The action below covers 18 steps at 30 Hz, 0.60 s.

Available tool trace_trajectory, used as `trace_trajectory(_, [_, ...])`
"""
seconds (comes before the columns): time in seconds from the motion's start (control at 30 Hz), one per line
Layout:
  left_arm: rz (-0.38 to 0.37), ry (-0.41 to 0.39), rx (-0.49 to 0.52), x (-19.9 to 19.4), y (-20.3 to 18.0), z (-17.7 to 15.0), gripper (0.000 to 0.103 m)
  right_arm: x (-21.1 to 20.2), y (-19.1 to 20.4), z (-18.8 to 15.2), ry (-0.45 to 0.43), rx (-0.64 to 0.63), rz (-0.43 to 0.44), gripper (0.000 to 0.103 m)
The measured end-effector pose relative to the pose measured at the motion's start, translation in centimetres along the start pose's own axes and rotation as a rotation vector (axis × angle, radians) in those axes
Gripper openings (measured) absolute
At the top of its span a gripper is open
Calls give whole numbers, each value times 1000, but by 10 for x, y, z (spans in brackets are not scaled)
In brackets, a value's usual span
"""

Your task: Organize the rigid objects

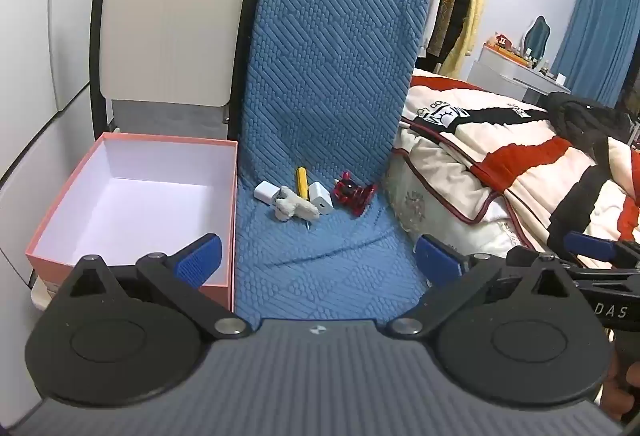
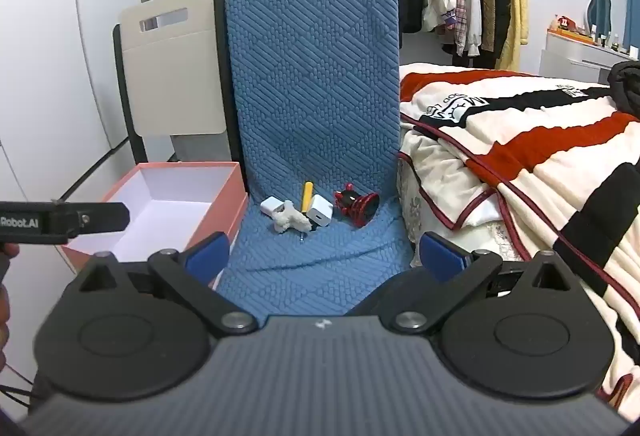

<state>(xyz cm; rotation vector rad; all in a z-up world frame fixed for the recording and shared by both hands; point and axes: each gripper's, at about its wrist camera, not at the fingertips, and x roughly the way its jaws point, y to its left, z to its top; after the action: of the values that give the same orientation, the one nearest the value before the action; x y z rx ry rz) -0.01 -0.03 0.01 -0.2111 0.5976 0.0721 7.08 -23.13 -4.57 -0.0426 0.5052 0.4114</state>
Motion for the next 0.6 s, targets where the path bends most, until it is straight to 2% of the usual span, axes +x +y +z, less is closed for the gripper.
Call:
trace_trajectory(0.2, [0,-5,24,1,-4,-2,103,3,11,-4,12,-18,-10,103])
trace_trajectory(0.37, [-12,-25,1,-5,8,-1,103,4,23,-2,22,-30,-6,103])
trace_trajectory(0.6, [-3,-5,-12,-1,16,-3,103,8,25,-6,24,-37,-6,103])
